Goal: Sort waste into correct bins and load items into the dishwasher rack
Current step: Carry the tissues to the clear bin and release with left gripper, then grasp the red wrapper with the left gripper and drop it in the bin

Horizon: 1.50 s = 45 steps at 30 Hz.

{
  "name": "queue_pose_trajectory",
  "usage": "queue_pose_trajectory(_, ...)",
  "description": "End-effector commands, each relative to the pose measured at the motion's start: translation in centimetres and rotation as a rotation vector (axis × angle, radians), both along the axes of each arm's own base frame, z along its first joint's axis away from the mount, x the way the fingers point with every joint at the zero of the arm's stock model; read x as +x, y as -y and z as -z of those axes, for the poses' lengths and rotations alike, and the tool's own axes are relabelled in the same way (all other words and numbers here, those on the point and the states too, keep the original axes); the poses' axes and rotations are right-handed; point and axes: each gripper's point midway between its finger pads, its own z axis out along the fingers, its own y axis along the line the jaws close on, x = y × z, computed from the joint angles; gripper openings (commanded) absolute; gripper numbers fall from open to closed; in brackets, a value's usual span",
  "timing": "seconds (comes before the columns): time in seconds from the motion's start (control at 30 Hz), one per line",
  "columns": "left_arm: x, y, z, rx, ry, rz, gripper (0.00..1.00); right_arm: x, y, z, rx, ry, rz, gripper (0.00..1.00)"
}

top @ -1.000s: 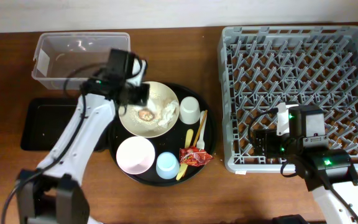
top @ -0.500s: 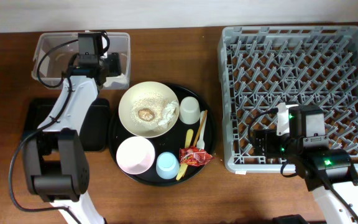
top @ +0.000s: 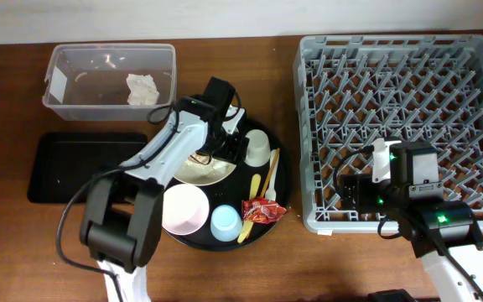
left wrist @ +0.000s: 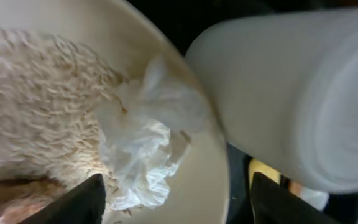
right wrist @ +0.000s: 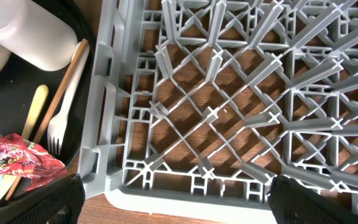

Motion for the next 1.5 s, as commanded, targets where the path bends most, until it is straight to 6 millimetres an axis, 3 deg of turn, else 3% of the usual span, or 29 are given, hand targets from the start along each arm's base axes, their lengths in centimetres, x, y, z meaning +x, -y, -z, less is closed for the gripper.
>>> queue_pose_trajectory(0.0,0.0,-0.4,0.5,0.018,-0.010,-0.005,0.72,0.2,-0.2,-0.9,0.014,0.022,0.000,0.98)
queue_pose_trajectory(0.1,0.4,-0.3,-1.2,0.001,0.031,-0.006,0.72,0.0,-0.2,-0.7,0.013,0.010,-0.001,0.98)
queue_pose_trajectory(0.13,1.2,-1.0,-2.5,0.030,0.084,-0.021,0.72,0.0,-0.2,-0.7,0.013,0.009,-0.001,0.98)
queue_pose_trajectory(0.17,2.2,-3.1,-3.4,0.130,0.155,-0.057,0.73,0.0,-0.2,-0.7,0.013,0.009,-0.001,0.98)
queue_pose_trajectory(0.33,2.3,-3.5,-2.3,0.168,0.144,-0.060,0.72,0.0,-0.2,-0.5,0.012,0.000,0.000,0.98)
queue_pose_trajectory(0.4,2.2,-2.6,-1.9,0.127,0.130,-0.047,0.70,0.0,-0.2,-0.5,0.012,0.000,0.000,0.98)
queue_pose_trajectory(0.47,2.1,-1.5,-0.3,0.106,0.103,-0.028,0.66,0.0,-0.2,-0.5,0.012,0.000,0.000,0.98)
queue_pose_trajectory(0.5,1.8,-1.1,1.0,0.115,0.083,-0.014,0.61,0.0,-0.2,-0.5,0.012,0.000,0.000,0.98)
queue_pose_trajectory(0.57,2.1,-0.5,1.2,0.109,0.096,-0.005,0.47,0.0,-0.2,-0.5,0.012,0.000,0.000,0.98)
queue_pose_trajectory(0.6,2.4,-0.4,1.1,0.103,0.110,-0.007,0.31,0.0,-0.2,-0.5,0.012,0.000,0.000,0.98)
queue_pose_trajectory(0.63,2.4,-0.4,1.1,0.103,0.110,-0.007,0.22,0.0,-0.2,-0.5,0.012,0.000,0.000,0.98)
queue_pose_trajectory(0.67,2.3,-0.4,1.3,0.106,0.104,-0.006,0.08,0.0,-0.2,-0.5,0.012,0.000,0.000,0.98)
queue_pose_trajectory(0.73,2.0,-0.6,1.6,0.114,0.088,-0.005,0.01,-0.1,-0.2,-0.5,0.012,-0.003,0.000,0.98)
queue_pose_trajectory(0.8,2.1,-0.8,1.1,0.137,0.105,-0.006,0.00,-0.1,-0.2,-0.4,0.011,-0.006,0.000,0.99)
queue_pose_trajectory(0.83,2.3,-0.9,-0.4,0.129,0.123,-0.013,0.00,-0.1,-0.2,-0.4,0.011,-0.007,0.000,0.98)
queue_pose_trajectory(0.9,2.7,-1.3,-5.5,0.095,0.195,-0.031,0.01,-0.1,-0.2,-0.4,0.011,-0.008,0.000,0.98)
queue_pose_trajectory(0.93,3.2,-2.2,-7.4,0.088,0.242,-0.057,0.00,-0.1,-0.2,-0.4,0.011,-0.008,0.000,0.99)
queue_pose_trajectory(1.03,3.8,-4.0,-7.9,0.108,0.255,-0.097,0.00,-0.2,-0.2,-0.4,0.011,-0.009,0.000,0.98)
queue_pose_trajectory(1.1,5.7,-6.6,-11.1,0.081,0.336,-0.173,0.00,-0.2,-0.2,-0.3,0.011,-0.011,-0.001,0.98)
queue_pose_trajectory(1.13,6.9,-8.6,-12.9,0.080,0.391,-0.227,0.01,-0.2,-0.2,-0.4,0.010,-0.011,0.000,0.98)
queue_pose_trajectory(1.17,8.5,-11.9,-15.1,0.092,0.469,-0.310,0.00,-0.2,-0.2,-0.4,0.010,-0.011,0.000,0.98)
queue_pose_trajectory(1.23,11.2,-16.7,-16.8,0.086,0.572,-0.426,0.00,-0.2,-0.2,-0.4,0.011,-0.011,-0.001,0.98)
queue_pose_trajectory(1.3,12.9,-20.8,-17.4,0.093,0.630,-0.512,0.00,-0.2,-0.2,-0.4,0.011,-0.011,-0.001,0.98)
queue_pose_trajectory(1.33,14.1,-22.6,-16.7,0.100,0.650,-0.549,0.00,-0.2,-0.2,-0.4,0.011,-0.011,-0.001,0.98)
queue_pose_trajectory(1.43,16.4,-24.2,-14.1,0.106,0.661,-0.576,0.01,-0.2,-0.2,-0.3,0.011,-0.011,0.000,0.98)
queue_pose_trajectory(1.47,17.1,-24.1,-13.6,0.102,0.675,-0.576,0.15,-0.2,-0.2,-0.3,0.011,-0.011,0.000,0.98)
